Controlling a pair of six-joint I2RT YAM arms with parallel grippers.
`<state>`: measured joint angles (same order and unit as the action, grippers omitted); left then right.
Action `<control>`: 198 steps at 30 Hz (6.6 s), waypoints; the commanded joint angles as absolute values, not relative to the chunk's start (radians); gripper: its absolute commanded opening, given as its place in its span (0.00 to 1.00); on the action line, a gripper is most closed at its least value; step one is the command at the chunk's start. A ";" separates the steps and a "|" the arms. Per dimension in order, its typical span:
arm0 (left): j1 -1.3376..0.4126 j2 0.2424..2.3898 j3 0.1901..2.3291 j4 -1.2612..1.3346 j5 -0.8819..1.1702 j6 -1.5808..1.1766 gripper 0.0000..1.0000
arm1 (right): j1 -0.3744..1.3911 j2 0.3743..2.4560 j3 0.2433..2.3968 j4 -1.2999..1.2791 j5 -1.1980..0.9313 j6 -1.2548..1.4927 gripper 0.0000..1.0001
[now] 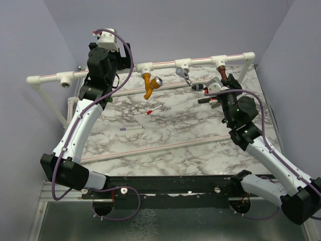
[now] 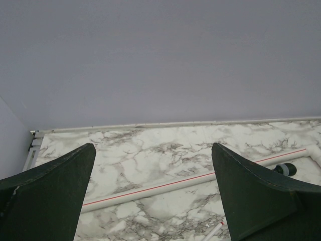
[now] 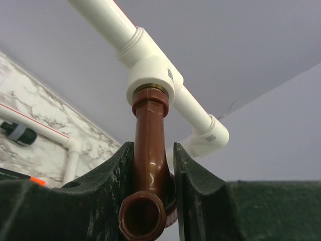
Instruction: Install the water faucets
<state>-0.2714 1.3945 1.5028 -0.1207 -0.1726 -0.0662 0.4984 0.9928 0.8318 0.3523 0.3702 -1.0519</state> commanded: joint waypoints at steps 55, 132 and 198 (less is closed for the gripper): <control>-0.265 1.451 1.459 -0.254 -0.160 -0.085 0.99 | 0.498 0.836 0.927 0.107 0.580 1.466 0.01; -0.265 1.456 1.460 -0.256 -0.162 -0.083 0.99 | 0.498 0.825 1.159 -0.305 0.358 0.074 0.65; -0.265 1.454 1.460 -0.258 -0.158 -0.083 0.99 | 0.497 0.749 0.726 0.300 0.471 1.774 0.00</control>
<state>-0.2615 1.4319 1.4918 -0.1425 -0.1734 -0.0925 0.4957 0.7452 0.7246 0.1558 0.4591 1.5616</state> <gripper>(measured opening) 0.990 0.308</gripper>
